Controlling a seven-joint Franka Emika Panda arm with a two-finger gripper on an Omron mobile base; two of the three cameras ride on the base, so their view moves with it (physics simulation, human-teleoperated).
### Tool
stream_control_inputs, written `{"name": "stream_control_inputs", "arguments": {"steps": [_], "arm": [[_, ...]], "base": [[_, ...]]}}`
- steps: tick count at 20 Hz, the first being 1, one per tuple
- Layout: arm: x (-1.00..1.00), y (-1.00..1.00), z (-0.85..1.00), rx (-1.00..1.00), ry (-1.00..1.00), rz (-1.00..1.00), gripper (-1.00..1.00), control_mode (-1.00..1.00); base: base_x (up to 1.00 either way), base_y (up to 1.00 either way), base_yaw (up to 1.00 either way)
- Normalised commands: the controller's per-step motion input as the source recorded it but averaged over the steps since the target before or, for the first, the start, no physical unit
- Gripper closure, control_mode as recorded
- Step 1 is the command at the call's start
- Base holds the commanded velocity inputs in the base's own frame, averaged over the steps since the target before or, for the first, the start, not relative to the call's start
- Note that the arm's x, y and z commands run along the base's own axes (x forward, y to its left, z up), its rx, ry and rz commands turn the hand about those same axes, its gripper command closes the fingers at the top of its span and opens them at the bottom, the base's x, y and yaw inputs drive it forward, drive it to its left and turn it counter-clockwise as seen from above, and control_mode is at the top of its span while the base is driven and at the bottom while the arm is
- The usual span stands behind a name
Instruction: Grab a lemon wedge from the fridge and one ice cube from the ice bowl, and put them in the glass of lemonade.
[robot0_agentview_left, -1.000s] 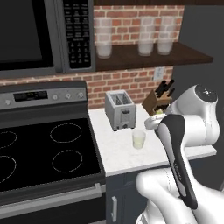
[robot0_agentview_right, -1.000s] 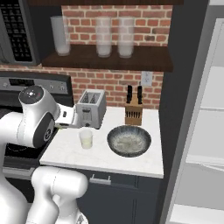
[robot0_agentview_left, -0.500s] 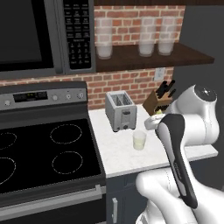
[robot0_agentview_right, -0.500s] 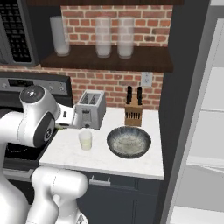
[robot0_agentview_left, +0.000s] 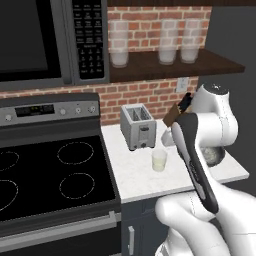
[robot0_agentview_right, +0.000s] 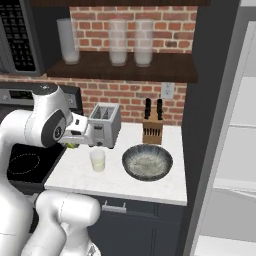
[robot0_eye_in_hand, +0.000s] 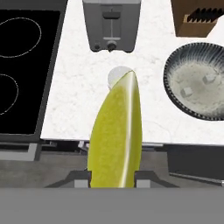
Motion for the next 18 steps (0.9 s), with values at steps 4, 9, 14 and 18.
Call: {"name": "stream_control_inputs", "arguments": {"steps": [4, 9, 14, 18], "arm": [[0.47, 0.00, -0.44, 0.00, -0.03, 0.00, 1.00, -1.00], [0.59, 0.06, -0.35, 0.00, 0.00, 0.00, 1.00, -1.00], [0.38, 0.10, -0.16, -0.04, 0.01, 0.00, 1.00, -1.00], [0.30, 0.01, -0.17, -0.01, 0.00, 0.00, 1.00, -1.00]], "base": [[0.00, 0.00, 0.00], [0.00, 0.00, 0.00], [0.00, 0.00, 0.00], [0.00, 0.00, 0.00]]}}
